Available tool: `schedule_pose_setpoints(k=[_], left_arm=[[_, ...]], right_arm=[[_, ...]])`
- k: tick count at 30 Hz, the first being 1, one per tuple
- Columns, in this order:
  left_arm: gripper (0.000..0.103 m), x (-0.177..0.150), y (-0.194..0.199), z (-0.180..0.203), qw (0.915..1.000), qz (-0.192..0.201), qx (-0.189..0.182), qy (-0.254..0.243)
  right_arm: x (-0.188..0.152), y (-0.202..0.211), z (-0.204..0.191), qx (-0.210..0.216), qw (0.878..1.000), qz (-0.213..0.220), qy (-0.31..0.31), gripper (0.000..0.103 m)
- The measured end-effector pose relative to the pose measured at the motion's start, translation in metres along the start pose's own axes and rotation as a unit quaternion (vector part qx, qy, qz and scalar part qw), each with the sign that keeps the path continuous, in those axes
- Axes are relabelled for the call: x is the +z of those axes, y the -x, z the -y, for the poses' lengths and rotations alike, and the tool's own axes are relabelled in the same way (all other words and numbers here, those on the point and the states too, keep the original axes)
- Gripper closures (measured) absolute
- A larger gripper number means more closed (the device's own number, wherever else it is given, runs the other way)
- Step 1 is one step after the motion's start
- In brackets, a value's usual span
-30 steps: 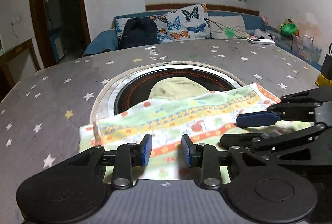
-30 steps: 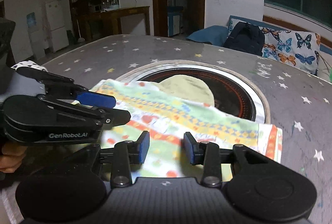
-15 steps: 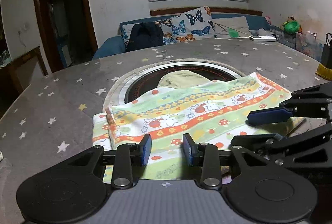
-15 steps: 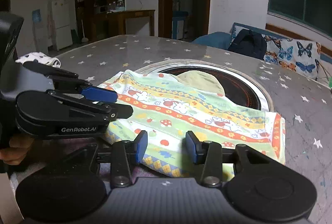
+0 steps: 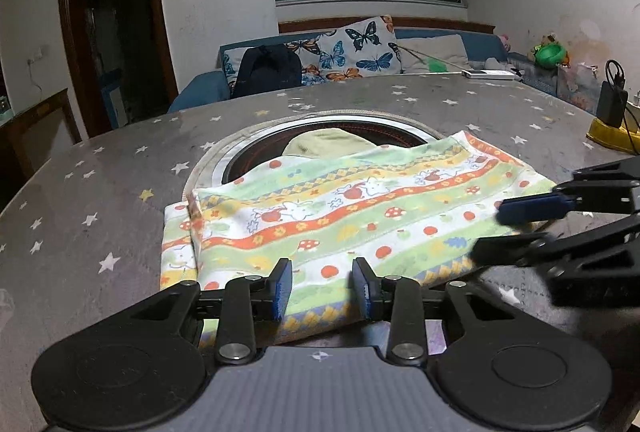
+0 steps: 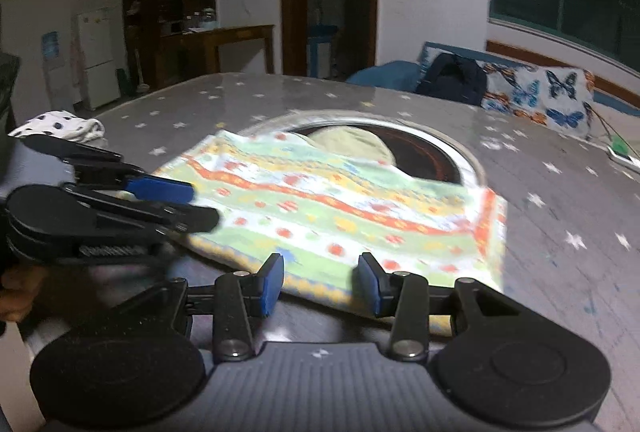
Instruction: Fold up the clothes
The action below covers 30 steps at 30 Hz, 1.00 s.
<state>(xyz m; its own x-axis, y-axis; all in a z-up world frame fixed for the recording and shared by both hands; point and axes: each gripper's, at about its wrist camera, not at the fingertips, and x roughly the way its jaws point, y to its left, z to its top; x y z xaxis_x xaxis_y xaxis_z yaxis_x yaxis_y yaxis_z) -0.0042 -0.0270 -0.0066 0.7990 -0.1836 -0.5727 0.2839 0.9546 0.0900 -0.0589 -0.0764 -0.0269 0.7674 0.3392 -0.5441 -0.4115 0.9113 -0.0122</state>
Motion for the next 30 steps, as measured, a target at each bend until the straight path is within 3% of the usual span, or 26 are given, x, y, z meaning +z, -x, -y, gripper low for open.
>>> schedule_pose_setpoints(k=[11,16,25,30], left_arm=[[0.065,0.001,0.006,-0.009,0.9998,0.002,0.001,0.017],[0.065,0.001,0.005,-0.019,0.9993,-0.003,0.008,0.035],[0.065,-0.002,0.005,-0.034,0.9983,-0.009,0.003,0.057],[0.065,0.011,0.005,-0.039,0.9983,0.002,0.007,0.058]], right_arm=[[-0.012,0.021,0.038,-0.043,0.998,-0.005,-0.034,0.061],[0.004,0.019,0.042,-0.047,0.998,0.020,-0.032,0.060],[0.001,-0.005,0.057,-0.037,0.998,0.000,-0.056,0.059],[0.008,-0.001,0.053,-0.035,0.998,0.011,-0.047,0.052]])
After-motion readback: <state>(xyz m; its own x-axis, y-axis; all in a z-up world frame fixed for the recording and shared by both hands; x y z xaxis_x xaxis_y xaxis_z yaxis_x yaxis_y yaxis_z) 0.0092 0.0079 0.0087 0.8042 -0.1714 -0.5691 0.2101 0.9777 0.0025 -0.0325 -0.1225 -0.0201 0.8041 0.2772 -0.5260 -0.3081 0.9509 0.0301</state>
